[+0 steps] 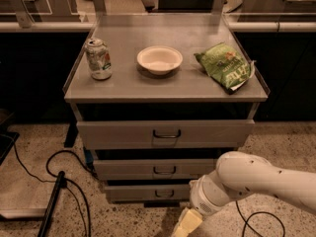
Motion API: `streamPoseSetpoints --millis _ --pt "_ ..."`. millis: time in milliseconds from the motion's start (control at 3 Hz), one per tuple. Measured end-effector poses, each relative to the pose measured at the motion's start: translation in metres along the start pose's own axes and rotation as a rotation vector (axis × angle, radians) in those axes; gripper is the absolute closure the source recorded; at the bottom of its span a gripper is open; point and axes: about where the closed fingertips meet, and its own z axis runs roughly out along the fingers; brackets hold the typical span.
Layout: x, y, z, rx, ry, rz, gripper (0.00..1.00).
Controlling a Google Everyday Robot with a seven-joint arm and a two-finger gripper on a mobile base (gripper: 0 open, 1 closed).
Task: Open middle drawer
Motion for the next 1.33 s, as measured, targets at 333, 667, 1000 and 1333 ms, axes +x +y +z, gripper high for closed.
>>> streamPoseSetpoints --millis 333,667,1000,1333 --pt "-0.002 0.002 0.005 0.006 -0.011 -0.005 0.00" --pt "-0.002 -0.014 0.027 0.026 -0.042 0.044 0.00" --pt "-0.005 -0.040 0.043 0.057 -0.086 0.082 0.00" --pt "-0.005 -0.063 0.054 0.076 -0.112 0.106 0.00"
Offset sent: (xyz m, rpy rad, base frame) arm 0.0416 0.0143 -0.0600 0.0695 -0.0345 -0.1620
